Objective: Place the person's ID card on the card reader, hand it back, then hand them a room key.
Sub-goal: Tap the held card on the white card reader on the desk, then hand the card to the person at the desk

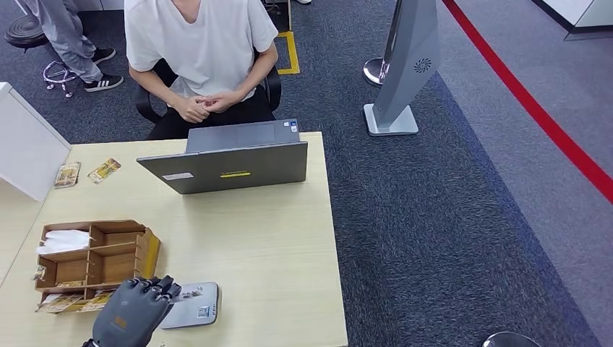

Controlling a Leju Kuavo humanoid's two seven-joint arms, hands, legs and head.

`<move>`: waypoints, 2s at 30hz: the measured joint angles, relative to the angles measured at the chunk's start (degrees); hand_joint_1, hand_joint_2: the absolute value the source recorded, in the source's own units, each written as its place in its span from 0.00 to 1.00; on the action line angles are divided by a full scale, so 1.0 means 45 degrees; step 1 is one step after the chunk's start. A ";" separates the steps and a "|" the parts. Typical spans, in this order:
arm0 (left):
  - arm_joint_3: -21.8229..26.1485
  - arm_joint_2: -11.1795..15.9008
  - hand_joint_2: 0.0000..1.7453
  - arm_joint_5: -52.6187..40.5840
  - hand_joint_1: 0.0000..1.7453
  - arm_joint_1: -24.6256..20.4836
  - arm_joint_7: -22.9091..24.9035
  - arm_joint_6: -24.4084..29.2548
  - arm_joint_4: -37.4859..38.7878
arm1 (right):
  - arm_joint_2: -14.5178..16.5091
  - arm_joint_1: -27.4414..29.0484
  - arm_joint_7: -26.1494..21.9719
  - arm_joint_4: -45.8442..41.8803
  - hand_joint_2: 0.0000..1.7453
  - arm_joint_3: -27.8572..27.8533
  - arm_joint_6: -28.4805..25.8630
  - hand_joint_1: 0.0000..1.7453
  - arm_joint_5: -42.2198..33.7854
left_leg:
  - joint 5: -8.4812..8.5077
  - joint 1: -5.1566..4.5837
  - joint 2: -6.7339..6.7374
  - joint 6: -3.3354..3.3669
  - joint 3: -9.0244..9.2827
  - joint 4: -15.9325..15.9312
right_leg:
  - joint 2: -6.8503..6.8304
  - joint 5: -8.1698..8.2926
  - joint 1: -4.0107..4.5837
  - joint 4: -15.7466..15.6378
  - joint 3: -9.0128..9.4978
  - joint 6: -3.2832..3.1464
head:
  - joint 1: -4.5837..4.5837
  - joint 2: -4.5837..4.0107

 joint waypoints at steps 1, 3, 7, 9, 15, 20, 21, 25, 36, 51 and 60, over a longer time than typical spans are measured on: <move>0.0000 0.0001 1.00 0.0078 1.00 -0.0024 0.0015 -0.0101 0.0005 | 0.0004 0.0000 0.0009 0.0000 0.00 0.0000 -0.0006 0.00 0.0009 | 0.0000 0.0000 0.0000 0.0000 0.0001 0.0000 | 0.0000 0.0000 0.0000 0.0000 0.0000 0.0000 | 0.0000 0.0000; 0.0002 -0.0021 1.00 0.0234 1.00 -0.0135 0.0056 -0.0347 0.0075 | 0.0007 0.0000 0.0032 0.0000 0.00 0.0000 -0.0022 0.00 0.0042 | 0.0000 0.0000 0.0000 0.0000 0.0001 0.0000 | -0.0001 0.0000 0.0000 0.0000 0.0001 0.0000 | 0.0000 0.0000; 0.0005 -0.0146 1.00 0.0419 1.00 -0.0446 0.0014 -0.0813 0.0490 | 0.0007 -0.0001 0.0114 0.0000 0.00 0.0000 -0.0052 0.00 0.0188 | 0.0001 0.0000 0.0000 0.0000 0.0007 0.0000 | -0.0001 0.0002 0.0000 0.0000 0.0006 -0.0001 | 0.0000 0.0000; 0.0007 -0.0188 1.00 0.0470 1.00 -0.0553 -0.0002 -0.1051 0.0690 | 0.0007 0.0001 0.0165 0.0000 0.00 0.0000 -0.0063 0.00 0.0194 | 0.0001 0.0000 0.0001 0.0000 0.0010 0.0000 | 0.0000 0.0003 0.0000 0.0000 0.0007 -0.0002 | -0.0001 0.0000; 0.0011 -0.0214 1.00 0.0550 1.00 -0.0803 0.0052 -0.1724 0.1190 | 0.0007 0.0002 0.0260 0.0000 0.00 0.0000 -0.0086 0.00 0.0194 | 0.0001 0.0000 0.0001 0.0000 0.0010 0.0001 | 0.0000 0.0003 0.0000 0.0000 0.0006 -0.0002 | -0.0001 0.0000; 0.0010 -0.0225 1.00 0.0620 1.00 -0.0942 0.0052 -0.1937 0.1470 | 0.0007 0.0002 0.0270 0.0000 0.00 0.0000 -0.0086 0.00 0.0198 | 0.0000 0.0000 0.0001 0.0000 0.0010 0.0001 | 0.0000 0.0002 0.0000 0.0000 0.0006 -0.0002 | -0.0001 0.0000; 0.0010 -0.0223 1.00 0.0654 1.00 -0.0970 0.0044 -0.1982 0.1522 | 0.0007 0.0002 0.0274 0.0000 0.00 0.0000 -0.0086 0.00 0.0199 | 0.0000 0.0000 0.0001 0.0000 0.0010 0.0001 | 0.0000 0.0002 0.0000 0.0000 0.0006 -0.0002 | -0.0001 0.0000; 0.0010 -0.0201 1.00 0.0896 1.00 -0.1090 -0.0075 -0.2229 0.1684 | 0.0007 0.0003 0.0288 0.0000 0.00 0.0000 -0.0086 0.00 0.0199 | 0.0001 0.0000 0.0001 0.0000 0.0010 0.0001 | 0.0000 0.0003 0.0000 0.0000 0.0006 -0.0002 | 0.0000 0.0000; 0.0006 0.0388 1.00 0.1906 1.00 -0.1397 -0.0638 -0.2854 0.1753 | 0.0007 0.0004 0.0300 0.0000 0.00 0.0000 -0.0079 0.00 0.0244 | 0.0001 0.0001 0.0001 0.0000 0.0011 0.0000 | 0.0001 0.0002 0.0001 0.0001 0.0006 -0.0003 | 0.0000 0.0000; -0.0117 0.1979 1.00 0.3747 1.00 -0.1855 -0.1452 -0.3760 0.1647 | 0.0007 0.0002 0.0367 0.0000 0.00 0.0000 0.0074 0.00 0.0457 | 0.0002 0.0002 0.0002 0.0000 0.0014 0.0000 | 0.0001 0.0003 0.0001 0.0003 0.0010 -0.0003 | 0.0001 0.0000; -0.0185 0.1899 1.00 0.3349 1.00 -0.2020 -0.1177 -0.3172 0.1647 | 0.0011 0.0001 0.0362 0.0000 0.00 0.0000 0.0075 0.00 0.0460 | 0.0002 0.0003 0.0001 -0.0001 0.0017 0.0000 | 0.0001 0.0003 0.0002 0.0003 0.0009 -0.0003 | -0.0001 0.0000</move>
